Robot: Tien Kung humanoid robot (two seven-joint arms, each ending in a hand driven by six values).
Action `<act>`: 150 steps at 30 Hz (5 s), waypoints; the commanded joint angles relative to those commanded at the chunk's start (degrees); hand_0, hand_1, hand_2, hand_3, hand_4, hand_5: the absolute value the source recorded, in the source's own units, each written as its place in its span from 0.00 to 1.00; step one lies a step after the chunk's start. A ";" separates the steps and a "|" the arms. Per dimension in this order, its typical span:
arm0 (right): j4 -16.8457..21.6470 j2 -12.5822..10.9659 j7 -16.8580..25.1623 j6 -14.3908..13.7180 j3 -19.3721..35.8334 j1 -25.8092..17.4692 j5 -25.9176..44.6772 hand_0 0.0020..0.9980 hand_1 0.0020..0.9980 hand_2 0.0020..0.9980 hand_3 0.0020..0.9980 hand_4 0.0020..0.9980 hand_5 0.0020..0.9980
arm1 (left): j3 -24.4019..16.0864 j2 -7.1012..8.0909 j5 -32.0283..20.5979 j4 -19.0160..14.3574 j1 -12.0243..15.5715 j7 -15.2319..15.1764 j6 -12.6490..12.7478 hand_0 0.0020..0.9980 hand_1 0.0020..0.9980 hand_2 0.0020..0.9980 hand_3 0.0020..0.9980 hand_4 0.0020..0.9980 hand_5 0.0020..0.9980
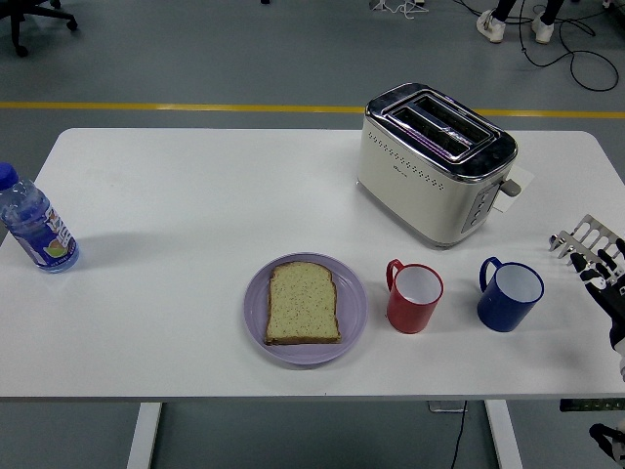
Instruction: Pick up the cup,pour liquid into bread,place the cup on the desk
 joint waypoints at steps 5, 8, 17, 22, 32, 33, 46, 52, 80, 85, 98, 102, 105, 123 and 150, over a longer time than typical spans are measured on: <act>0.14 -0.43 2.24 -2.14 -2.89 -2.39 -0.21 0.94 0.88 1.00 1.00 1.00 0.18 | 0.00 0.02 0.02 0.00 -0.04 0.02 -0.01 0.64 0.65 0.66 0.56 0.33 0.85; 0.09 -0.32 2.38 -2.25 -4.13 -3.47 -0.31 0.94 0.88 1.00 1.00 1.00 0.18 | -0.03 0.08 0.00 0.01 -0.05 0.01 0.00 0.64 0.65 0.66 0.56 0.33 0.85; -2.63 0.04 0.98 -2.95 -6.97 -3.37 -4.74 0.95 0.88 0.99 1.00 1.00 0.16 | 0.08 0.05 0.08 -0.05 -0.38 0.01 -0.03 0.64 0.65 0.66 0.56 0.33 0.85; -3.14 0.38 0.70 -2.67 -6.90 -2.78 -5.85 0.95 0.88 0.99 1.00 1.00 0.15 | 0.14 0.06 0.00 -0.06 -0.42 0.02 -0.03 0.64 0.65 0.66 0.56 0.32 0.85; -4.32 1.38 0.10 -2.88 -7.29 -1.48 -8.26 0.96 0.89 1.00 1.00 1.00 0.15 | 0.20 0.13 -0.17 0.04 -0.26 0.03 0.02 0.64 0.65 0.66 0.56 0.32 0.84; -4.53 1.68 0.04 -3.00 -7.24 -1.02 -8.55 0.96 0.89 1.00 1.00 1.00 0.15 | 0.23 0.11 -0.14 0.01 -0.32 0.03 0.01 0.64 0.65 0.66 0.56 0.32 0.84; -6.38 2.61 -1.31 -3.20 -8.88 0.87 -11.97 0.97 0.89 1.00 1.00 1.00 0.10 | 0.46 0.01 -0.45 0.04 0.18 0.07 -0.03 0.64 0.65 0.66 0.56 0.32 0.83; -7.41 3.27 -1.29 -4.47 -9.53 1.93 -12.75 0.98 0.89 1.00 1.00 1.00 0.10 | 0.69 -0.02 -0.52 0.03 0.36 0.08 -0.04 0.64 0.65 0.66 0.56 0.32 0.83; -12.80 5.24 1.72 -7.52 -14.50 8.17 -6.97 1.00 0.88 1.00 1.00 1.00 0.05 | 0.48 -0.06 -0.43 -0.02 0.05 0.08 -0.03 0.64 0.65 0.66 0.56 0.33 0.83; -13.12 5.19 2.19 -8.56 -15.75 8.62 -5.40 1.00 0.88 1.00 1.00 1.00 0.05 | 0.24 -0.05 -0.36 -0.04 -0.03 0.08 -0.02 0.64 0.65 0.66 0.56 0.33 0.83; -14.16 5.59 3.65 -10.20 -17.53 10.37 -0.86 0.98 0.85 1.00 1.00 1.00 0.07 | 0.20 -0.05 -0.35 -0.05 -0.07 0.08 -0.03 0.64 0.65 0.66 0.56 0.32 0.84; -14.74 5.72 3.94 -10.48 -17.83 10.98 0.26 0.98 0.85 1.00 1.00 1.00 0.07 | 0.22 -0.04 -0.38 -0.05 -0.09 0.08 -0.03 0.64 0.65 0.66 0.56 0.32 0.84; -15.19 5.78 4.25 -10.59 -18.10 11.21 0.97 0.96 0.83 0.97 1.00 1.00 0.07 | 0.20 -0.03 -0.40 -0.06 -0.07 0.09 -0.04 0.64 0.65 0.66 0.56 0.33 0.84; -17.79 6.23 6.98 -11.68 -19.89 12.73 6.06 0.72 0.63 0.78 0.99 0.96 0.07 | 0.17 0.02 -0.48 -0.03 -0.15 0.09 -0.01 0.64 0.65 0.66 0.57 0.33 0.86; -17.61 6.12 10.50 -12.22 -19.73 11.90 9.70 0.44 0.44 0.56 0.84 0.91 0.06 | 0.83 -0.12 -0.82 0.00 0.38 0.08 -0.01 0.64 0.65 0.66 0.56 0.33 0.86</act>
